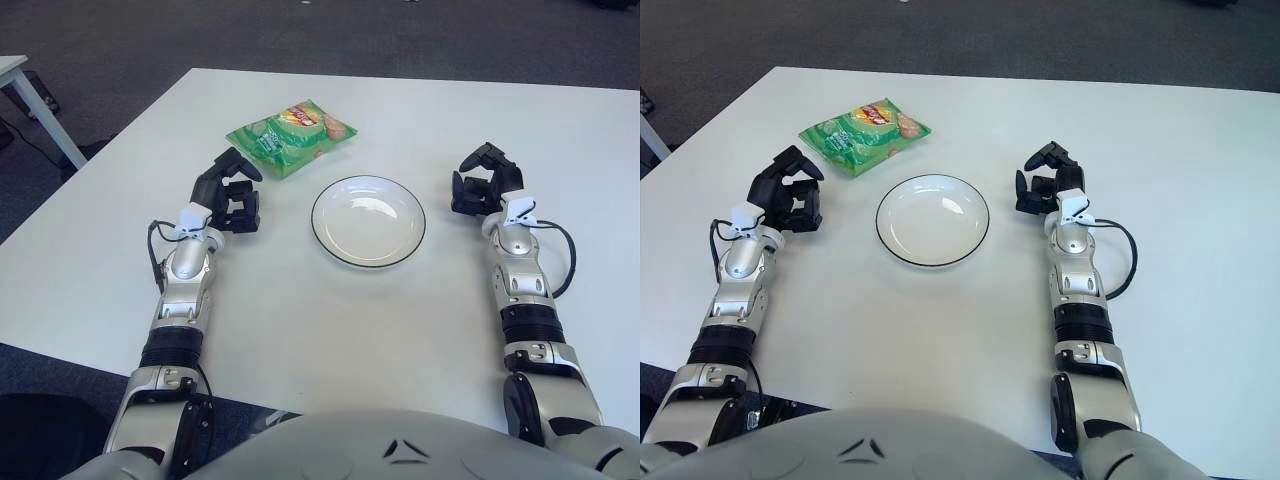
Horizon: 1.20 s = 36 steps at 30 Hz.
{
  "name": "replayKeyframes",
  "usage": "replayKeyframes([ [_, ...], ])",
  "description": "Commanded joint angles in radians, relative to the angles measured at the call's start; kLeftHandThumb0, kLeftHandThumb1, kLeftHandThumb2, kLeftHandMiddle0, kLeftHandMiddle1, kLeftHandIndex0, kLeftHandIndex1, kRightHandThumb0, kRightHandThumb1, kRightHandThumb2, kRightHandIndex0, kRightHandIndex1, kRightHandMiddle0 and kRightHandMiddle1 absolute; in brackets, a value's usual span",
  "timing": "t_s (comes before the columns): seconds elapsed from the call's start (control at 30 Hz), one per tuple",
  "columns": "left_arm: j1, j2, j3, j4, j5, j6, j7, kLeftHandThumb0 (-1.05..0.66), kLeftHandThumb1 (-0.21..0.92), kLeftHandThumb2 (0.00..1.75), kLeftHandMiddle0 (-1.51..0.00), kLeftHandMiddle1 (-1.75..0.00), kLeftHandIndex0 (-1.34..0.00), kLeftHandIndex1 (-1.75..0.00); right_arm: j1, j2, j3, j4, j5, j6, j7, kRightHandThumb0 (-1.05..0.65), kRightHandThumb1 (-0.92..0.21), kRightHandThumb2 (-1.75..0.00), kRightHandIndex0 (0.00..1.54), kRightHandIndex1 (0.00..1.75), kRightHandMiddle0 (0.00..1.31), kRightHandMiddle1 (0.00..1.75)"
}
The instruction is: Put the snack into the plate.
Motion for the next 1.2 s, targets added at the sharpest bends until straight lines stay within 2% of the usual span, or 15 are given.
replayKeyframes([
  [0.0,0.164,-0.069,-0.015,0.113,-0.009,-0.003,-0.007,-0.46,0.38,1.23,-1.28,-1.75,-0.56,-1.75,0.106,0.025,0.006,0.045,-0.002,0.010,-0.008,-0.49,-0.31,-1.33,1.35,1.75,0.62,1.75],
  [0.43,0.163,-0.060,-0.009,0.111,-0.014,0.006,-0.014,-0.46,0.38,1.23,-1.28,-1.75,-0.56,-1.75,0.110,0.029,0.020,0.025,-0.003,0.025,-0.010,-0.49,-0.31,-1.33,1.35,1.75,0.62,1.75],
  [0.67,0.163,-0.046,0.001,0.093,-0.022,0.013,-0.026,-0.47,0.35,1.27,-1.29,-1.75,-0.58,-1.75,0.119,0.037,0.030,0.005,-0.007,0.029,-0.015,-0.49,-0.31,-1.33,1.35,1.75,0.62,1.75],
  [0.83,0.157,-0.020,0.018,0.019,-0.013,0.049,-0.015,-0.48,0.32,1.31,-1.28,-1.75,-0.61,-1.75,0.124,0.040,0.034,-0.009,-0.004,0.034,-0.017,-0.49,-0.31,-1.33,1.36,1.75,0.63,1.75],
  [0.9,0.150,0.017,0.038,-0.024,-0.003,0.072,-0.016,-0.48,0.30,1.33,-1.28,-1.75,-0.62,-1.75,0.128,0.041,0.036,-0.015,-0.002,0.033,-0.017,-0.49,-0.30,-1.33,1.36,1.75,0.63,1.75],
  [1.07,0.152,0.068,0.052,-0.022,0.099,-0.025,0.031,-0.50,0.27,1.37,-1.27,-1.75,-0.65,-1.75,0.137,0.045,0.041,-0.032,-0.004,0.037,-0.019,-0.49,-0.30,-1.34,1.35,1.75,0.63,1.75],
  [1.17,0.149,0.095,0.041,-0.020,0.200,-0.077,0.085,-0.50,0.26,1.38,-1.28,-1.75,-0.66,-1.75,0.141,0.045,0.044,-0.042,-0.009,0.042,-0.020,-0.49,-0.30,-1.34,1.35,1.75,0.63,1.75],
])
